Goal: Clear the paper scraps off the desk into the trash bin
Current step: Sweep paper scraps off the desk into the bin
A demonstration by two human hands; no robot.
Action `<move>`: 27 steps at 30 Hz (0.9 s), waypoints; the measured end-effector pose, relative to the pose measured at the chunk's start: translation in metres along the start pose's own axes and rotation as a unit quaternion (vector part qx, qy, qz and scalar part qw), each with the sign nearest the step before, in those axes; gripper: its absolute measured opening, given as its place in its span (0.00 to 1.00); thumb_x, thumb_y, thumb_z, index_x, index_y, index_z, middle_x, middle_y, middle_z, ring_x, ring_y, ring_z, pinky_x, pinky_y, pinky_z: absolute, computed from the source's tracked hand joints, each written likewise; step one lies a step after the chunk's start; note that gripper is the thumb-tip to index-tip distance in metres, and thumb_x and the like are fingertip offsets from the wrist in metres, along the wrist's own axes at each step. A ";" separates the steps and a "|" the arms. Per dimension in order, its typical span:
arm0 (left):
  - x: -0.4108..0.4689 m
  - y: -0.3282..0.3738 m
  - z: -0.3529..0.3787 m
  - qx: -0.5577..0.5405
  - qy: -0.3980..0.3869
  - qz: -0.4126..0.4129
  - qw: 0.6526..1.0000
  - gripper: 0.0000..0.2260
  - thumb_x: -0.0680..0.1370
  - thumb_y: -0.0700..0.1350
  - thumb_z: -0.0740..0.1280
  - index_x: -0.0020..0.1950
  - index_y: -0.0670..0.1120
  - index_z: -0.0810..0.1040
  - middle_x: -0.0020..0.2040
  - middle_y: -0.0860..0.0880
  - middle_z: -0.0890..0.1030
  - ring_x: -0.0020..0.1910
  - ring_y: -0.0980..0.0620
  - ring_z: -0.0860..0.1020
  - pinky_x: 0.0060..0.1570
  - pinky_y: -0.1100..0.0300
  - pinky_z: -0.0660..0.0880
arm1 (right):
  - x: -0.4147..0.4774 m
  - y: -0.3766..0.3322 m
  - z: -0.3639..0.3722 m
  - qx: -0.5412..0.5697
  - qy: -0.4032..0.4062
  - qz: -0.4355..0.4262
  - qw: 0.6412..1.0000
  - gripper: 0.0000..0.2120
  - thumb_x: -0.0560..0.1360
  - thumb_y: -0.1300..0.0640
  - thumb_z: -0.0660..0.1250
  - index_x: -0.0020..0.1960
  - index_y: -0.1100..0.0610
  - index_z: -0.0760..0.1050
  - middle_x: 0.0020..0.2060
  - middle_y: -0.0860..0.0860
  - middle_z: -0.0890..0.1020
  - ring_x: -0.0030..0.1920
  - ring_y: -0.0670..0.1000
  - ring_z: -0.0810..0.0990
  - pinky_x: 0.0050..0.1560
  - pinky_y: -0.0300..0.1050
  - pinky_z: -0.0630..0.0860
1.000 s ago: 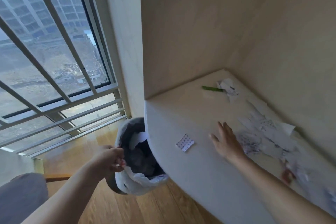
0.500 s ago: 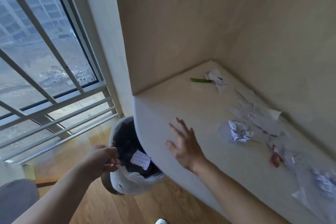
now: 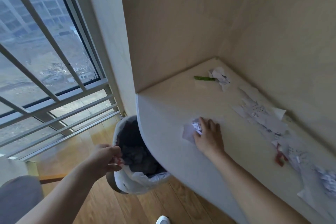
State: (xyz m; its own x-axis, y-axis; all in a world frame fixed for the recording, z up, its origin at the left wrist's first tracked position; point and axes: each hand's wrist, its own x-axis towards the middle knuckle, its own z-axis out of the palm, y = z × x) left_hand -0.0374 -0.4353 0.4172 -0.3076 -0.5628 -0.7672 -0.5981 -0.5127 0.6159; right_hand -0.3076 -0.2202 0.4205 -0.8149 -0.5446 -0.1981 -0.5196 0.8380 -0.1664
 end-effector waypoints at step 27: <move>0.021 0.013 -0.029 -0.032 0.015 0.007 0.999 0.01 0.73 0.30 0.67 0.42 0.34 0.77 0.33 0.41 0.74 0.27 0.45 0.76 0.26 0.55 0.78 | 0.194 0.000 -0.091 -0.005 0.007 0.049 0.999 0.39 0.71 0.36 0.66 0.76 0.39 0.50 0.79 0.48 0.45 0.77 0.63 0.46 0.71 0.71 0.53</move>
State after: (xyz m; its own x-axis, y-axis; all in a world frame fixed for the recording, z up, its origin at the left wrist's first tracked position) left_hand -0.0305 -0.4725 0.4139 -0.2925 -0.5881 -0.7540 -0.5456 -0.5449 0.6367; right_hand -0.4891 -0.3223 0.4700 -0.8652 -0.4603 -0.1989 -0.4402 0.8872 -0.1381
